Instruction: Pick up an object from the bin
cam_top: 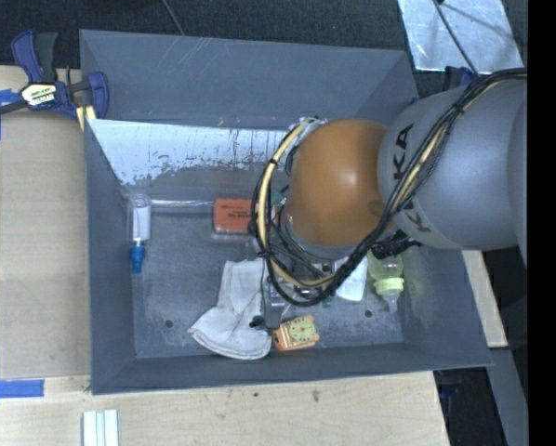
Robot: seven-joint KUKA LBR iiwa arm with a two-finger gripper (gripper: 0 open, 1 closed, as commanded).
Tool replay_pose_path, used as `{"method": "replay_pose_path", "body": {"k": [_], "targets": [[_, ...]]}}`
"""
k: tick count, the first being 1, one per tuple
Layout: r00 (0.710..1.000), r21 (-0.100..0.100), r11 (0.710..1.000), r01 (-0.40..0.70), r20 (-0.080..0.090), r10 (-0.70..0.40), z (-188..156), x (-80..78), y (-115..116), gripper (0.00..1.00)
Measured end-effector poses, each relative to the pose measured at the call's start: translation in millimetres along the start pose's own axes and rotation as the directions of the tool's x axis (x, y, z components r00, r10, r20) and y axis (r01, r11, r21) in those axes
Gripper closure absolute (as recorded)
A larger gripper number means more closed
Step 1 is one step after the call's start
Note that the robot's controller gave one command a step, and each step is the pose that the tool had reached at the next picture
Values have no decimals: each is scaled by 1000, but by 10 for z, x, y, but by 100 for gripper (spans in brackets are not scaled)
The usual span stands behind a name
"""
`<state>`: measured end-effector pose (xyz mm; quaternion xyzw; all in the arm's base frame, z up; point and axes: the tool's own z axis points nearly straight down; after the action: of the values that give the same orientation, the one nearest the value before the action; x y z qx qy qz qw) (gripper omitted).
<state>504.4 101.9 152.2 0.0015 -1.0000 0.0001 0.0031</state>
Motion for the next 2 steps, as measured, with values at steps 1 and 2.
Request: {"method": "replay_pose_path", "body": {"k": [1, 2], "targets": [[1000, -1, 1000, -3, 8, 3, -44, -20, -5, 0], [999, -4, 999, -47, 18, 47, 472, -559, -231, 0]]}}
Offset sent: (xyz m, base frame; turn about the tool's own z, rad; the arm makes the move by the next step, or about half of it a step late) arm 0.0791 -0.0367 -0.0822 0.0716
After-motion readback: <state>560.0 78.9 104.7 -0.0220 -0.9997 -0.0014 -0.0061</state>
